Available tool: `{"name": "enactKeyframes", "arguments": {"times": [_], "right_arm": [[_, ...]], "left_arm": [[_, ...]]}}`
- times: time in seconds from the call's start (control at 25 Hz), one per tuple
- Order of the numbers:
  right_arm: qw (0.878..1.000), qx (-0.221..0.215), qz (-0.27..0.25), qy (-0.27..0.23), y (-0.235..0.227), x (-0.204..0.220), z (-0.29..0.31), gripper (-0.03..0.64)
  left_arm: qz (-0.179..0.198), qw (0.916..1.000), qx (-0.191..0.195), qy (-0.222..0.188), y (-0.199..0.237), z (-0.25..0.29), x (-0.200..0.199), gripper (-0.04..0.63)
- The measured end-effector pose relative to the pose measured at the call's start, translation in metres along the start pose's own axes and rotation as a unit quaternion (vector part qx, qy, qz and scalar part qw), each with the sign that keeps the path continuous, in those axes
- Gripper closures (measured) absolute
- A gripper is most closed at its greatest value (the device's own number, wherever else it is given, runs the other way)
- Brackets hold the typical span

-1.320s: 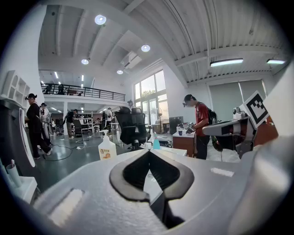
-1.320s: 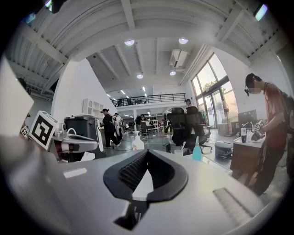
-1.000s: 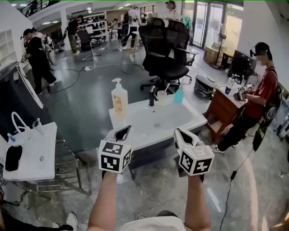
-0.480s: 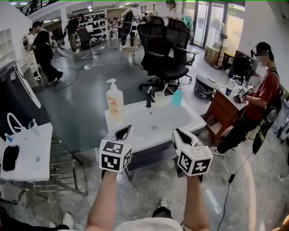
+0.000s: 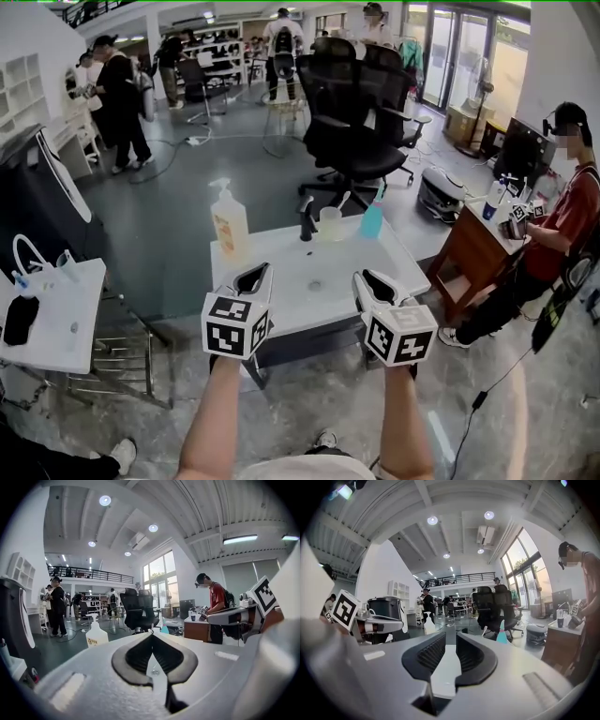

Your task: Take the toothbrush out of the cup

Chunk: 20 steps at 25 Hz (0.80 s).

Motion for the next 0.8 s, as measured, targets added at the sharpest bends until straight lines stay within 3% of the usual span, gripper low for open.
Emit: {"name": "enactKeyframes", "arguments": {"times": [0.48, 0.8], "right_arm": [[0.998, -0.057, 0.012, -0.004, -0.059, -0.01, 0.044, 0.516], [0.995, -0.094, 0.013, -0.002, -0.082, -0.005, 0.06, 0.499]], "left_arm": [[-0.006, 0.9983, -0.054, 0.022, -0.013, 0.05, -0.002, 0.597], [-0.005, 0.9979, -0.063, 0.011, -0.032, 0.071, -0.005, 0.595]]}}
Point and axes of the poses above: the fingertips, and each gripper's own axes: z forward along the fingers, y to its left, x out of its underside, the point moved 2 cm from there along -z, backward along the fingers, and after that the axes turned 2 degrees about -x, right-handed, at the moved point
